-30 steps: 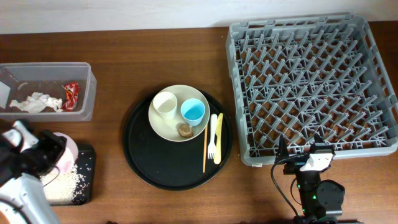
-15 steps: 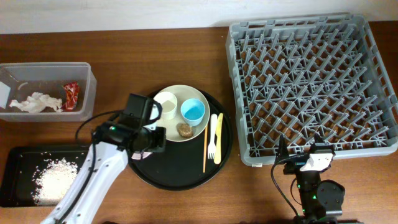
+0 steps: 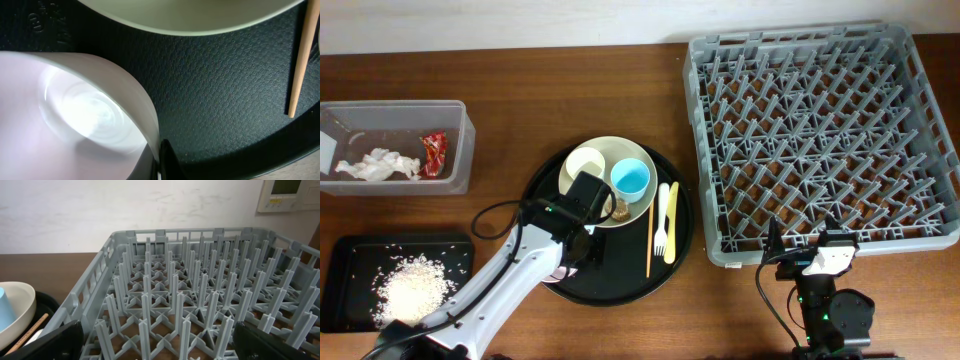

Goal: Sort waste into correct bins and load items into the dishwasher rack
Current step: 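Carry the empty pink bowl back and set it on the round tray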

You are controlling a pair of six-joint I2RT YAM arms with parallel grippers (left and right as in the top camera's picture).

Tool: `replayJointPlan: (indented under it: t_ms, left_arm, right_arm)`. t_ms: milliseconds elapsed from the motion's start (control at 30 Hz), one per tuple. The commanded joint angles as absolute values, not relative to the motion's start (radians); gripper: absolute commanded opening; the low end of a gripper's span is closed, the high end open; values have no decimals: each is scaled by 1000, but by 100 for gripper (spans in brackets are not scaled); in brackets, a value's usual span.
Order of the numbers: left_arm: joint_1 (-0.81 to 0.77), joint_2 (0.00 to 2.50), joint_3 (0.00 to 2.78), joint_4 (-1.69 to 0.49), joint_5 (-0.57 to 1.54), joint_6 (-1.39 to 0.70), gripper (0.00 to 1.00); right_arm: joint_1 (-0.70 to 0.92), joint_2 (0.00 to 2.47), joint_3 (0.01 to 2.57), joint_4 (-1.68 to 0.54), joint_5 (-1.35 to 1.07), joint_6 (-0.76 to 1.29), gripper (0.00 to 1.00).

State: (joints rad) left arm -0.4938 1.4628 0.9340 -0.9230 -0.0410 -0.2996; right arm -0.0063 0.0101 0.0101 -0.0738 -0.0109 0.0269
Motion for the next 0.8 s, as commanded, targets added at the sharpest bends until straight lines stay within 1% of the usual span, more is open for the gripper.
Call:
replayJointPlan:
  t_ms: [0, 133, 233, 333, 367, 433, 500, 600, 700, 767]
  left_arm:
    - [-498, 1464, 927, -920, -4, -318, 0]
    - [-498, 1464, 918, -916, -3, -318, 0]
    - [-498, 1464, 864, -861, 41, -322, 0]
    - [-498, 1464, 861, -849, 42, -322, 0]
    - [-498, 1464, 861, -849, 41, -322, 4]
    - [-497, 1464, 862, -846, 41, -322, 27]
    - [-497, 1464, 863, -846, 41, -322, 30]
    - [-497, 1464, 894, -855, 22, -321, 30]
    - [-496, 1464, 1152, -1048, -131, -320, 30]
    - [-464, 1464, 1325, -1139, -252, -322, 36]
  right_arm:
    - [0, 3, 6, -80, -3, 35, 98]
    - [0, 3, 6, -80, -3, 35, 98]
    - [0, 3, 6, -80, -3, 35, 98]
    - [0, 3, 6, -80, -3, 35, 98]
    - [0, 3, 6, -80, -3, 35, 98]
    - [0, 3, 6, -80, -3, 35, 99]
    - [0, 3, 6, -80, -3, 35, 98]
    - [0, 3, 6, -80, -3, 35, 98]
    - [0, 3, 6, -80, -3, 35, 98]
    - [0, 3, 6, -80, -3, 35, 98]
